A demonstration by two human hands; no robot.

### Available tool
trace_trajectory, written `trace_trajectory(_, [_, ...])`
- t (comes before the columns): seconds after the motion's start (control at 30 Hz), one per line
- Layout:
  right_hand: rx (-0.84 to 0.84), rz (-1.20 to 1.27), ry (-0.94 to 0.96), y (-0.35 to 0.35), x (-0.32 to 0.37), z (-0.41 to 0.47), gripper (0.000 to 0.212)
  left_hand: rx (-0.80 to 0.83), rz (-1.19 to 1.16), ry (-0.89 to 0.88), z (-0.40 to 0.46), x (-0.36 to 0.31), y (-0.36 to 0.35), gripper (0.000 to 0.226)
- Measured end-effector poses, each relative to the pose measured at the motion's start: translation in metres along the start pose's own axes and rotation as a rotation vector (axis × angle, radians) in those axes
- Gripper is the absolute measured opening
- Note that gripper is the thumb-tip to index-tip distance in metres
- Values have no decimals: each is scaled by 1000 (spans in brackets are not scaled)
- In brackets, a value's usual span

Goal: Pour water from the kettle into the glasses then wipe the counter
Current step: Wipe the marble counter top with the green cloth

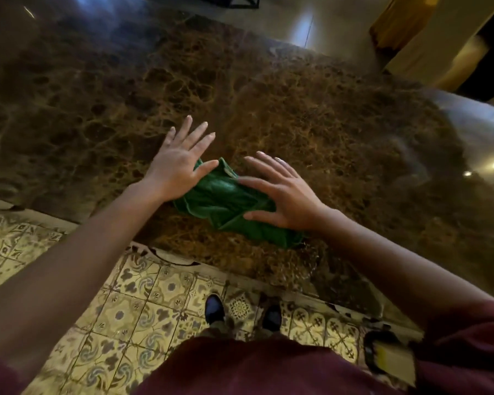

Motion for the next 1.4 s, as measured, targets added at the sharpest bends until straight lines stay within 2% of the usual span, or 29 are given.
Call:
trace_trajectory(0.07, [-7, 164, -156, 7, 1, -14, 74, -41, -13, -65, -11, -8, 7, 70])
trace_trajectory(0.17, [-29, 344, -346, 3, 23, -18, 54, 34, -70, -169, -32, -35, -8, 63])
trace_trajectory(0.27, [-6, 132, -267, -18, 27, -27, 50, 73, 64, -123, -62, -52, -34, 67])
trace_trajectory(0.33, [18, 33, -209, -22, 7, -41, 51, 101, 67, -51, -80, -68, -43, 72])
trace_trajectory(0.47, [9, -155, -191, -12, -31, -62, 49, 124, 108, 160, -109, -157, -63, 70])
trace_trajectory(0.53, [6, -173, -211, -5, -47, -68, 46, 158, 114, 246, -114, -213, -74, 70])
trace_trajectory(0.67, [39, -118, -245, 10, -89, -90, 43, 169, 51, 276, -111, -302, -94, 73])
trace_trajectory(0.87, [44, -16, -371, 17, -150, -169, 44, 198, 43, 228, -80, -389, -115, 76])
trace_trajectory(1.07, [26, 35, -499, 21, -194, -259, 45, 216, 80, 97, -65, -431, -125, 71])
trace_trajectory(1.27, [-32, 67, -608, 12, -208, -331, 47, 237, 89, -30, -66, -494, -140, 71])
trace_trajectory(1.4, [-88, 61, -702, 5, -195, -375, 48, 220, 21, -104, -68, -502, -145, 70])
Point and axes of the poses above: each hand's wrist, its own z-axis towards the middle knuckle, its own y-axis out of the back of the hand, x = y × z, the point moved 2 cm from there along z, towards the middle knuckle, and after that the axes turned 10 degrees about x, right-handed, at the moved point
